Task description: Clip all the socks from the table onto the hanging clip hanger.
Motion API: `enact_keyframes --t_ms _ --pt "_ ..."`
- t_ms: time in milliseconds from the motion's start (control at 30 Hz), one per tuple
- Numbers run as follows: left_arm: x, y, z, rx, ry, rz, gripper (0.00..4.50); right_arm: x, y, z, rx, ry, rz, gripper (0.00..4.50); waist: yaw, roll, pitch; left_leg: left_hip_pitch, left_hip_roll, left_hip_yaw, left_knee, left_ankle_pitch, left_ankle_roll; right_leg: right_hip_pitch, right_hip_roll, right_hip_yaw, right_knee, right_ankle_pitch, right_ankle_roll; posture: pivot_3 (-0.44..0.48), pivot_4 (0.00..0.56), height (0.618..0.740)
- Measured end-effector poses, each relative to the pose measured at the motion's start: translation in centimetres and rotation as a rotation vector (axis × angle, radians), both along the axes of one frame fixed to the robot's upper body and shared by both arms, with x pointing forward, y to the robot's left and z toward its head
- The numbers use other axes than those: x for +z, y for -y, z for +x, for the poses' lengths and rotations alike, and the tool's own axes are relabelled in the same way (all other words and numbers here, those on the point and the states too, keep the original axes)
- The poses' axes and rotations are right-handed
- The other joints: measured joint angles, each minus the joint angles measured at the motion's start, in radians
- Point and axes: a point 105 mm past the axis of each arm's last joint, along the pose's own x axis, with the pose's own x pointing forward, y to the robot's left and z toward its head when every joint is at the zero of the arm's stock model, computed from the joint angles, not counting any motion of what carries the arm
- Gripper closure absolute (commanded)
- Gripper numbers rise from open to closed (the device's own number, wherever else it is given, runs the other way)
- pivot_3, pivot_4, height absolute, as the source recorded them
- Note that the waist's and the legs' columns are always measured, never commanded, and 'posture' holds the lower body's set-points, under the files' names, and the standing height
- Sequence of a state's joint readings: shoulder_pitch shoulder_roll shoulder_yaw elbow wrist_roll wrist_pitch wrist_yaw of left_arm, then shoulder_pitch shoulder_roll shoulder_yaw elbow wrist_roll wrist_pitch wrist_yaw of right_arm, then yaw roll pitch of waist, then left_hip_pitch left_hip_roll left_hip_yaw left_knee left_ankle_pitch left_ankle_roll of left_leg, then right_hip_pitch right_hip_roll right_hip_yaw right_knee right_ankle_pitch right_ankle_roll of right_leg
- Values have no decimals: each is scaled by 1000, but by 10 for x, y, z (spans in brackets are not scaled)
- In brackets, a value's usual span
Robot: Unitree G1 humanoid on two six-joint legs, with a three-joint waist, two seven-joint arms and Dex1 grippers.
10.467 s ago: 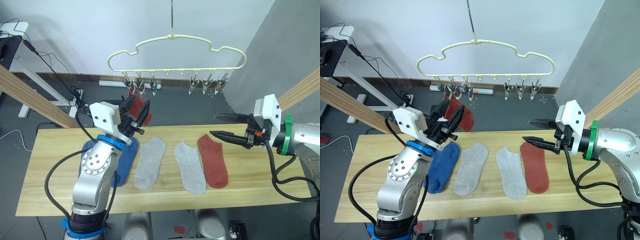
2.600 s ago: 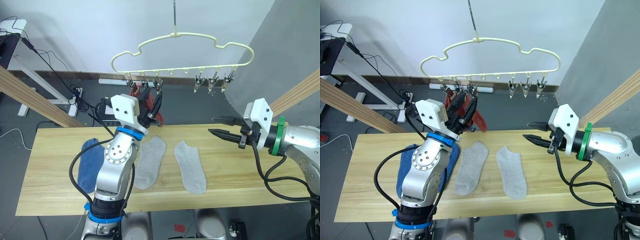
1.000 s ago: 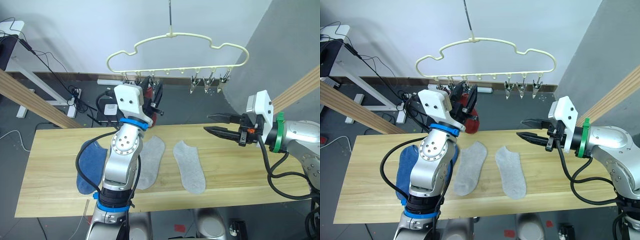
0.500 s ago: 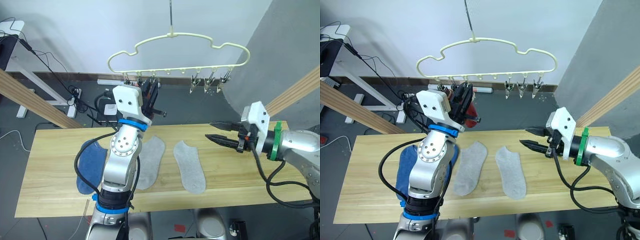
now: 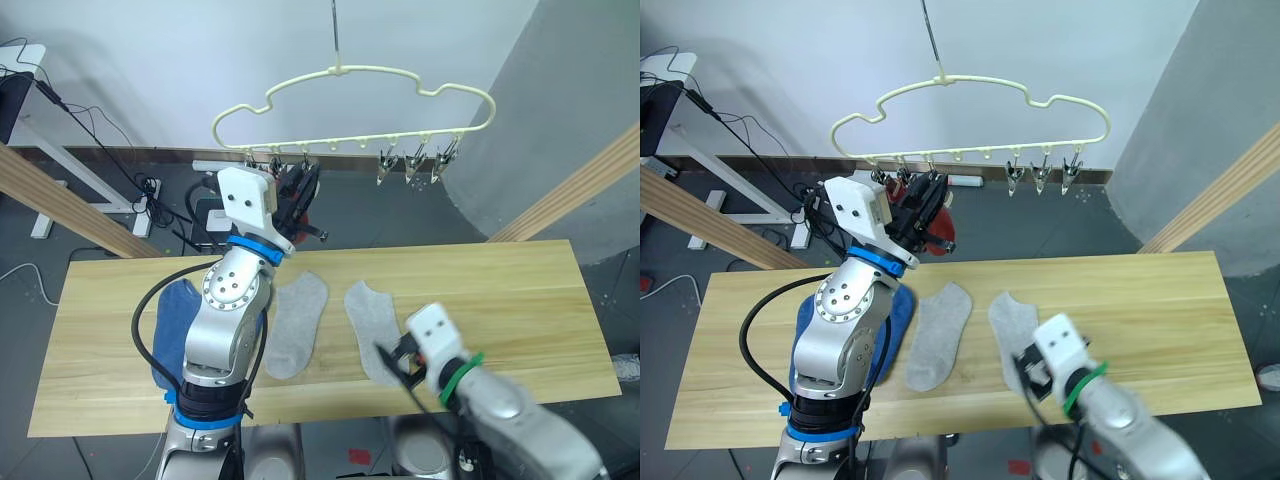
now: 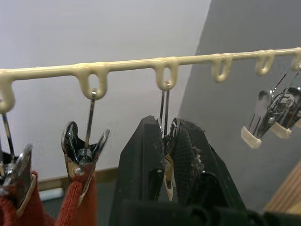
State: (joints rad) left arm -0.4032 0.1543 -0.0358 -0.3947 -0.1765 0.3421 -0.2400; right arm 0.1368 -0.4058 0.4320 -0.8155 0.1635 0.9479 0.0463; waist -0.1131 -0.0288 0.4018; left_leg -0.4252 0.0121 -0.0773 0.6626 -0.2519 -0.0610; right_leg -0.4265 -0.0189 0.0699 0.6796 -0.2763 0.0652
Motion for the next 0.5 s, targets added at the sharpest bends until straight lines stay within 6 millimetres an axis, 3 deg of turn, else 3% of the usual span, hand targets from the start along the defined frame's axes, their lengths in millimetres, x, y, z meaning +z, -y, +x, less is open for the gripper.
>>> enact_keyframes --t_ms 200,367,500 --pt "0 1 -2 -35 -20 -3 4281 -17 -16 15 -39 -4 12 0 0 0 0 0 0 0 0 0 0 0 1 0 0 0 1 -209 433 740" --pt "0 0 -4 -47 -28 3 4281 -16 -25 32 -59 51 18 0 1 0 0 0 0 0 -1 0 0 0 0 0 -1 0 1 -195 436 740" --pt "0 -4 -4 -43 -33 5 4281 -31 -29 37 -101 1 21 0 2 0 0 0 0 0 -2 0 0 0 0 0 -1 1 -1 -188 436 740"
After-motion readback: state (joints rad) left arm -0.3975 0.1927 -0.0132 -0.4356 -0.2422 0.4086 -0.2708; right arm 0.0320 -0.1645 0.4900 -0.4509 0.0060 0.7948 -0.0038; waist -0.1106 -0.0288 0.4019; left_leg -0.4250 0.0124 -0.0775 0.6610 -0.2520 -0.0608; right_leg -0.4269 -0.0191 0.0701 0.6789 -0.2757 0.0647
